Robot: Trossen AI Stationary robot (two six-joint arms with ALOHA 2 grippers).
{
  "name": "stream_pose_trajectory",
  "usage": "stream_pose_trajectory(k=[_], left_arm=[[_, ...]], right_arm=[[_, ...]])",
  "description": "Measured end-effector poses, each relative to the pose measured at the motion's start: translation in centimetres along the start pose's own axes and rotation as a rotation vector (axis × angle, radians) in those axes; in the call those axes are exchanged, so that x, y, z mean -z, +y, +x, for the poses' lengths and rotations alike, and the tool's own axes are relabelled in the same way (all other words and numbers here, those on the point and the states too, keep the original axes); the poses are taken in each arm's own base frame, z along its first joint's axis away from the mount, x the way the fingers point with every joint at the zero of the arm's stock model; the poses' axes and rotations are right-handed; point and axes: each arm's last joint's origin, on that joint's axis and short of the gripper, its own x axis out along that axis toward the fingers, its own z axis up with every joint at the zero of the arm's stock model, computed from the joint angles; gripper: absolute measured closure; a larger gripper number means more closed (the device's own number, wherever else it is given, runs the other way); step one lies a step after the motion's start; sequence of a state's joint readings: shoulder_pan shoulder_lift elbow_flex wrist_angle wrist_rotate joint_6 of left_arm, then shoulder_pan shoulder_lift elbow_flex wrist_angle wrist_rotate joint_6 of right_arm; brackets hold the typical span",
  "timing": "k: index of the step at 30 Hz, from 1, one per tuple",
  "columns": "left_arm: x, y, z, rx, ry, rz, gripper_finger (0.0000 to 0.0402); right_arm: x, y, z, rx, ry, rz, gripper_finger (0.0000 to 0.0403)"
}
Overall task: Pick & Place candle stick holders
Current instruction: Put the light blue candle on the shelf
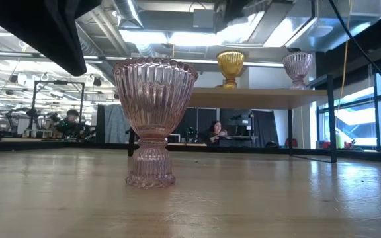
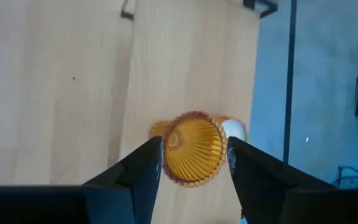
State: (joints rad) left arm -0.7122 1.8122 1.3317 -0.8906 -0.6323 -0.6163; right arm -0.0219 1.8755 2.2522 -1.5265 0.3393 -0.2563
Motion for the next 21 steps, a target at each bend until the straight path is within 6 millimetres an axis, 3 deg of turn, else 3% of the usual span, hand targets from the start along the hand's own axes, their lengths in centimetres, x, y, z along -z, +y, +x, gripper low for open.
stream_pose_trajectory(k=[6, 12, 21], left_arm=[[0.1, -0.2, -0.2, 0.004, -0.004, 0.008, 0.0399], [0.1, -0.2, -0.3, -0.019, -0.023, 0.000, 0.0398], [0.2, -0.4, -0.5, -0.026, -0.038, -0.017, 0.0399]], right_arm=[[-0.5, 2.9, -3.6, -0.176, -0.121, -0.015, 0.0219], [-0.9, 8.8, -6.4, -0.437, -0.203, -0.113, 0.0219], [0.4, 18.0, -11.1, -0.601, -0.241, -0.183, 0.0219]])
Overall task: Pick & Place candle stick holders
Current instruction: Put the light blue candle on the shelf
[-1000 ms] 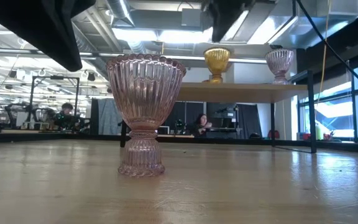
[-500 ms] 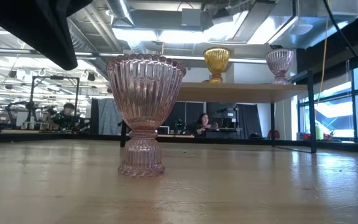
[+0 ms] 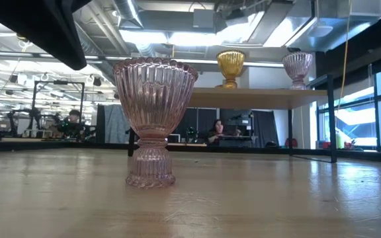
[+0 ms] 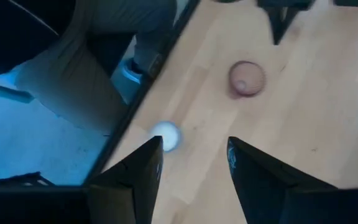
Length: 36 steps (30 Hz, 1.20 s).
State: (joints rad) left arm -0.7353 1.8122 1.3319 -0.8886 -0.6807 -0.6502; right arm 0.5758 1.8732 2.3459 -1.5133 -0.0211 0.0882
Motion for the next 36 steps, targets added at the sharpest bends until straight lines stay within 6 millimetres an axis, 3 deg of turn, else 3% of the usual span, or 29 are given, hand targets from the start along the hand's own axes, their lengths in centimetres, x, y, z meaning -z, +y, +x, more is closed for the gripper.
stream_pose_trajectory(k=[5, 9, 12, 16, 20, 25, 31, 36], left_arm=[[0.3, -0.4, -0.4, -0.005, -0.022, 0.006, 0.0399], [0.4, -0.7, -0.8, -0.022, -0.048, 0.014, 0.0399], [0.4, -0.7, -0.9, -0.041, -0.066, 0.006, 0.0399], [0.4, -0.7, -0.8, -0.049, -0.077, 0.001, 0.0399], [0.2, -0.5, -0.9, -0.048, -0.080, -0.005, 0.0399], [-0.4, 0.1, -1.2, -0.039, -0.099, -0.002, 0.0400], [-1.4, 1.0, -1.6, -0.028, -0.145, 0.000, 0.0399], [-2.2, 1.6, -1.5, -0.020, -0.172, -0.008, 0.0399]], right_arm=[[0.9, 5.2, 0.2, 0.063, -0.004, 0.021, 0.0219], [2.5, 8.8, 1.2, 0.212, 0.003, 0.055, 0.0219], [4.1, 11.0, 3.3, 0.349, 0.011, 0.065, 0.0219], [6.8, 13.0, 7.7, 0.518, 0.008, 0.071, 0.0219], [8.9, 13.5, 12.6, 0.562, -0.020, 0.084, 0.0219], [9.4, 12.7, 16.9, 0.510, -0.107, 0.115, 0.0219], [9.6, 12.1, 16.9, 0.471, -0.162, 0.061, 0.0219], [11.5, 12.3, 18.8, 0.503, -0.191, 0.034, 0.0219]])
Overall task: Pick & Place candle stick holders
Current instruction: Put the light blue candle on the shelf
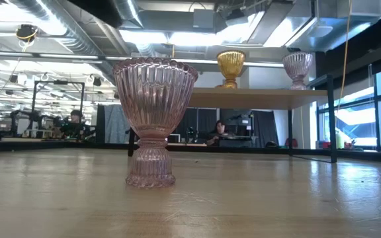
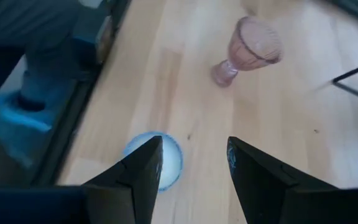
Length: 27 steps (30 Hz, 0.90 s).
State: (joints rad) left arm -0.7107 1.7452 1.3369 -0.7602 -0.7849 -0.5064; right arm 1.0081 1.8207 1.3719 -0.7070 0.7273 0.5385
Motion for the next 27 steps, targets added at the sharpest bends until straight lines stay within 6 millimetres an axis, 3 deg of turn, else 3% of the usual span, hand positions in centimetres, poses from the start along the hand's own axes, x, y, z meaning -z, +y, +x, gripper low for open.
stream_pose_trajectory(k=[3, 9, 13, 17, 22, 27], left_arm=[[-0.4, 0.3, 0.3, 0.008, -0.004, 0.003, 0.0399], [-1.2, 0.8, 1.0, 0.044, -0.017, 0.007, 0.0398], [-1.6, 1.2, 1.4, 0.049, -0.029, 0.011, 0.0400], [-1.9, 2.0, 1.5, 0.091, -0.009, 0.014, 0.0398], [-2.6, 3.9, 0.6, 0.257, 0.019, 0.032, 0.0399], [-3.3, 5.3, -0.8, 0.442, 0.014, -0.016, 0.0396]], right_arm=[[2.3, 0.4, 0.1, 0.017, -0.136, 0.053, 0.0219], [6.9, -0.6, 1.1, -0.173, -0.406, 0.120, 0.0219], [9.2, -3.8, 1.4, -0.405, -0.521, 0.107, 0.0219], [9.6, -8.3, 0.6, -0.635, -0.627, 0.052, 0.0219], [9.0, -13.2, 0.0, -0.420, -0.643, 0.097, 0.0219], [8.9, -14.7, 0.0, -0.234, -0.629, 0.226, 0.0219]])
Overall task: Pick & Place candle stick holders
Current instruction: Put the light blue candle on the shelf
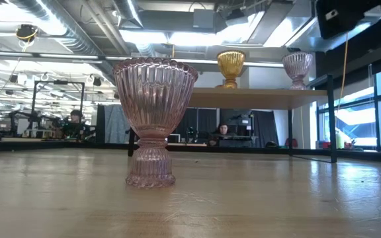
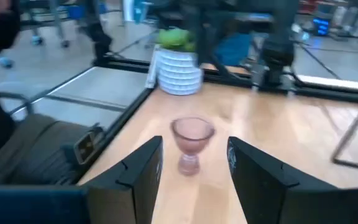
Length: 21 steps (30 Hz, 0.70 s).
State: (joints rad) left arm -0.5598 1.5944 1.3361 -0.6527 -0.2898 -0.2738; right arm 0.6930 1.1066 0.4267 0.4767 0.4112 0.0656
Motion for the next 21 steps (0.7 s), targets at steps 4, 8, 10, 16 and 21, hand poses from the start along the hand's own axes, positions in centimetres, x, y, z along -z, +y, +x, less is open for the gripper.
stream_pose_trajectory(k=[4, 8, 10, 16, 21], left_arm=[[-0.7, -0.4, -0.8, 0.148, -0.055, -0.045, 0.0397], [-1.8, -0.9, -1.1, 0.265, -0.145, -0.042, 0.0395], [-2.2, -0.9, -1.3, 0.277, -0.178, -0.016, 0.0394], [-3.7, -0.8, -2.5, 0.229, -0.252, 0.039, 0.0393], [-4.5, -0.8, -3.5, 0.169, -0.287, 0.057, 0.0393]], right_arm=[[0.3, 0.4, 0.1, -0.070, 0.018, -0.005, 0.0219], [-0.8, 0.7, 0.1, -0.175, -0.014, -0.060, 0.0219], [-3.0, 0.7, -0.2, -0.179, -0.087, -0.059, 0.0219], [-10.6, -0.6, -1.7, -0.167, -0.031, -0.089, 0.0219], [-15.9, -1.7, -2.8, -0.107, -0.030, -0.218, 0.0219]])
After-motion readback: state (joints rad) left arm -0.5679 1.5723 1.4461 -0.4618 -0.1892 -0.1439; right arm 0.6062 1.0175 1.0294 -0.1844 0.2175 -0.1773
